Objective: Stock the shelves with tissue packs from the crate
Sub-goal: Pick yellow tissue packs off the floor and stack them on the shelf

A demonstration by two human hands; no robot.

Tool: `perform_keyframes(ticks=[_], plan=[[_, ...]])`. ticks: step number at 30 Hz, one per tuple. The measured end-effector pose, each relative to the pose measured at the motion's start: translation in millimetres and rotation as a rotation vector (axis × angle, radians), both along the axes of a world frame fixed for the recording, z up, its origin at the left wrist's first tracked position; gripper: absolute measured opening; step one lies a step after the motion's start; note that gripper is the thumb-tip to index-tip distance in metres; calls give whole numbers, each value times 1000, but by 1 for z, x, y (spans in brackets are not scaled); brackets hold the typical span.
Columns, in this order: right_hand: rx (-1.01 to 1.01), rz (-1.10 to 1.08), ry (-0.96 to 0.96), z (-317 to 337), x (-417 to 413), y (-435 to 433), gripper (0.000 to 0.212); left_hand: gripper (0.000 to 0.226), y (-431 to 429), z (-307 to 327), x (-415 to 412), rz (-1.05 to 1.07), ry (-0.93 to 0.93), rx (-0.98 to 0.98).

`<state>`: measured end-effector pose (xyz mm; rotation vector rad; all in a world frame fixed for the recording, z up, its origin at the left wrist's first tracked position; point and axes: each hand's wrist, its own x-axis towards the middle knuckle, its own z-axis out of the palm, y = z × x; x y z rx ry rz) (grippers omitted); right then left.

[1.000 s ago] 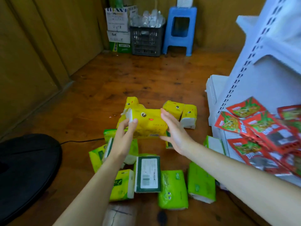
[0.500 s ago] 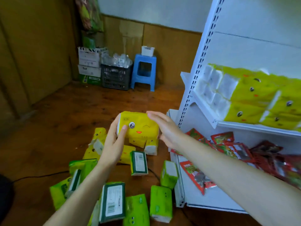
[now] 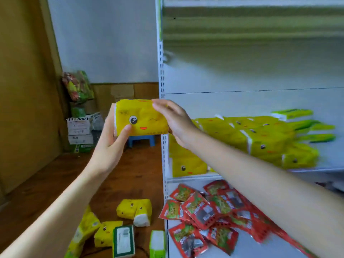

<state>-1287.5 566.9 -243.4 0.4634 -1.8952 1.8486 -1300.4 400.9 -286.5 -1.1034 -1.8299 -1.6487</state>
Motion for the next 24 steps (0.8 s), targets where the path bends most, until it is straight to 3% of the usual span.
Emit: perform_keyframes(ticks=[5, 9, 13, 17, 22, 24], plan=[[-64, -246, 56, 22, 47, 146, 8, 61, 143, 34, 12, -143, 83, -118], [-107, -416, 97, 11, 86, 260, 10, 76, 255, 26, 25, -224, 60, -182], [-167, -510, 83, -11, 115, 343, 4, 72, 339, 13, 43, -308, 7, -283], [-180, -540, 20, -33, 123, 396, 11, 71, 392, 2, 52, -260, -19, -377], [-168, -541, 6, -52, 114, 427, 30, 67, 418, -10, 45, -33, 100, -595], [-145, -527, -18, -62, 107, 432, 27, 69, 421, -13, 39, 59, 151, -689]])
